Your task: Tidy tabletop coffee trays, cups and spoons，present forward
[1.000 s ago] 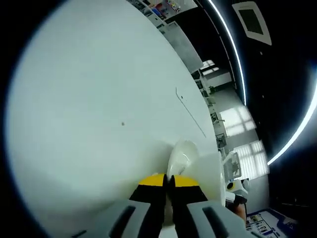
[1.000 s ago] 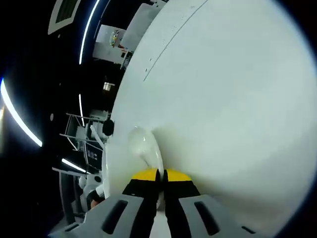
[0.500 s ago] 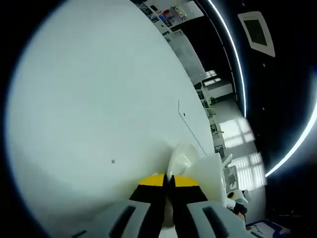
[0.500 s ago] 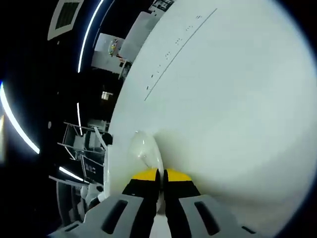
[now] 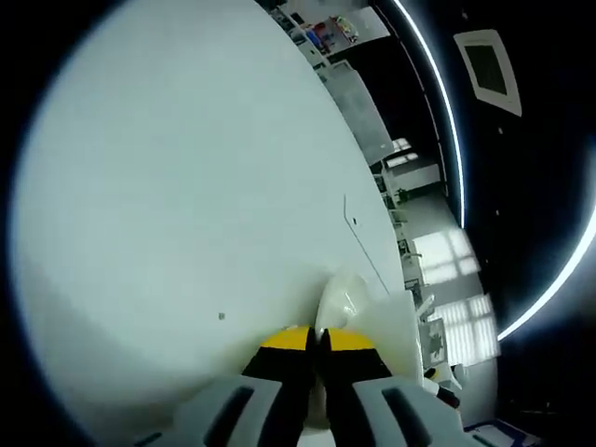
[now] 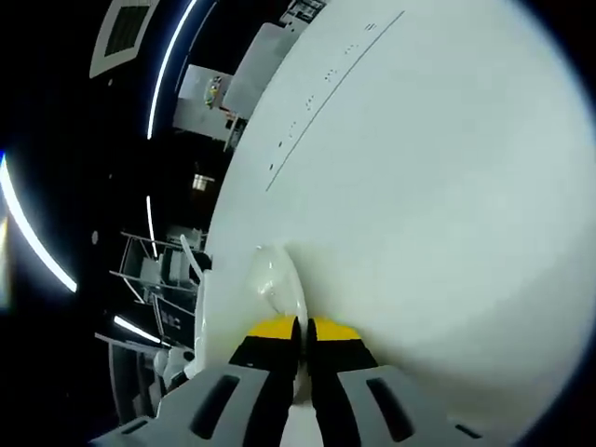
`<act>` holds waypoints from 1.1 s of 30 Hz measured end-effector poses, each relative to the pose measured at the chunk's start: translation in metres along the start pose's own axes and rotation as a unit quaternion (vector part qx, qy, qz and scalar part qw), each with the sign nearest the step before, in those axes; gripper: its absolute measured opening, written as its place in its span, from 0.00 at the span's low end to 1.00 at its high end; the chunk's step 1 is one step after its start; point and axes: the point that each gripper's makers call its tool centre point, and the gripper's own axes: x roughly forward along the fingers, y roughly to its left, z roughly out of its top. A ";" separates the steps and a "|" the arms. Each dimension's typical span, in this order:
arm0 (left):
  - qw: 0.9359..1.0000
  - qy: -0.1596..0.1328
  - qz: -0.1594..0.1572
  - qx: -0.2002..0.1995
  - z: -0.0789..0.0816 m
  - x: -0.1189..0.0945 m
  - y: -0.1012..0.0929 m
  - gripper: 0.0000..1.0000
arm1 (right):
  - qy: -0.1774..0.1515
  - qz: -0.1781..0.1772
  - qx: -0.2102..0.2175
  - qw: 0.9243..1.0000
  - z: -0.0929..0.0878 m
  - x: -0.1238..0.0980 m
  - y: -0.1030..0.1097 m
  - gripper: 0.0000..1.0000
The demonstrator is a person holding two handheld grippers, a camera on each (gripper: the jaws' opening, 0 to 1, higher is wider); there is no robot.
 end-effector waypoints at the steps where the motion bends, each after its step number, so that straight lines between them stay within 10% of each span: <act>1: 1.000 -0.001 0.000 -0.001 0.000 0.000 0.000 0.07 | -0.001 0.003 0.001 1.000 0.001 0.000 0.000 0.06; 17: 0.991 -0.061 -0.015 0.116 0.004 -0.029 -0.008 0.09 | -0.077 0.031 -0.127 0.988 0.016 -0.035 0.009 0.18; 23: 0.985 -0.077 0.003 0.157 0.006 -0.051 -0.014 0.09 | -0.117 0.044 -0.201 0.972 0.019 -0.058 0.023 0.18; 33: 0.959 -0.135 -0.031 0.247 -0.008 -0.096 -0.040 0.09 | -0.169 0.040 -0.346 0.922 0.010 -0.102 0.054 0.18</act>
